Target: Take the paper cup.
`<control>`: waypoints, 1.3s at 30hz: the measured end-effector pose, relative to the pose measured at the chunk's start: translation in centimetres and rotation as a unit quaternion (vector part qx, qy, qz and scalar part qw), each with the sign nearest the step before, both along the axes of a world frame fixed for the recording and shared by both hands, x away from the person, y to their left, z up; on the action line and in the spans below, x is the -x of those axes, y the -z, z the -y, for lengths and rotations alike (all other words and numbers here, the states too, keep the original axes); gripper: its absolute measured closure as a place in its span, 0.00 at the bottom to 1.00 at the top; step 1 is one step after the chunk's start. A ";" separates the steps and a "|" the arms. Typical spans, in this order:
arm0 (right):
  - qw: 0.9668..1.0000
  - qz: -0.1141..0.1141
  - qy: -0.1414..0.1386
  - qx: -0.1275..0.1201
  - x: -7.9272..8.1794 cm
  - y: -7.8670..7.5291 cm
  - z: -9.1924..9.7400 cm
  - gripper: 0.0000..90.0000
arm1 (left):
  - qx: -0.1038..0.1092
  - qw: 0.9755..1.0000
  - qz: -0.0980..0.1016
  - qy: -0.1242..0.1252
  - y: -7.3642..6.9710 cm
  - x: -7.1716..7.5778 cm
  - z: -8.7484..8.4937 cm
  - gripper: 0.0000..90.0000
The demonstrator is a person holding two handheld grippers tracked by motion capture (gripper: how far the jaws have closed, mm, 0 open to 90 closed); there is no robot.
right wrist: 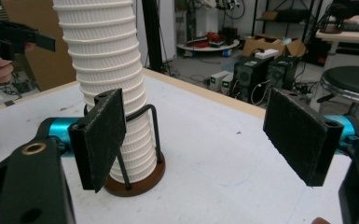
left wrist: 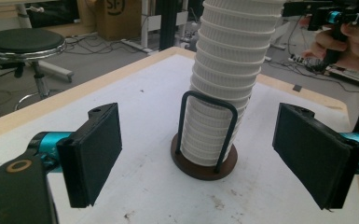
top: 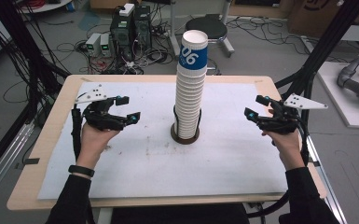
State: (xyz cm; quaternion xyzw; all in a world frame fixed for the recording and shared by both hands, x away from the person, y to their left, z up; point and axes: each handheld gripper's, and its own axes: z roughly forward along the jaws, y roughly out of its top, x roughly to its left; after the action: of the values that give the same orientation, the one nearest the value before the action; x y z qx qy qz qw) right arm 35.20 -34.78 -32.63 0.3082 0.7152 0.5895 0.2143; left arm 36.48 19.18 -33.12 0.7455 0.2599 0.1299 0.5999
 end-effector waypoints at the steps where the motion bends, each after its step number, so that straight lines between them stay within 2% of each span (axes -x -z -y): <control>1: 1.000 0.000 0.003 -0.001 0.0 0.0 0.0 0.24 | 0.000 1.000 0.000 -0.001 0.0 0.0 0.0 0.17; 8: 1.000 0.003 -0.001 -0.008 0.1 0.0 -0.1 0.22 | 0.009 1.000 0.004 0.002 -0.1 0.0 0.0 0.17; 13: 1.000 0.014 0.002 -0.013 0.3 -0.1 0.0 0.22 | 0.014 1.000 0.003 0.005 -0.2 0.0 0.2 0.17; 20: 1.000 0.007 0.004 -0.014 0.4 -0.3 0.0 0.22 | 0.010 1.000 0.006 0.021 -0.7 0.1 0.8 0.17; 24: 1.000 0.003 -0.002 -0.019 0.4 -0.6 -0.2 0.22 | 0.015 0.999 0.007 0.039 -1.5 0.0 1.9 0.16; 27: 1.000 0.003 -0.006 -0.022 0.4 -0.8 -0.2 0.22 | 0.014 0.999 0.009 0.041 -1.8 -0.1 2.4 0.16; 39: 1.000 -0.004 -0.009 -0.014 0.3 -0.7 -0.4 0.21 | 0.015 0.997 0.018 0.075 -4.7 -2.0 6.6 0.15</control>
State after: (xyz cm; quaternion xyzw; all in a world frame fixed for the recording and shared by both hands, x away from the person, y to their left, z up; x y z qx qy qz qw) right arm 34.94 -34.38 -31.95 0.3070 0.7107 0.6001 0.2012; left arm 38.51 12.56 -28.41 0.7515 0.1938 0.0941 0.6235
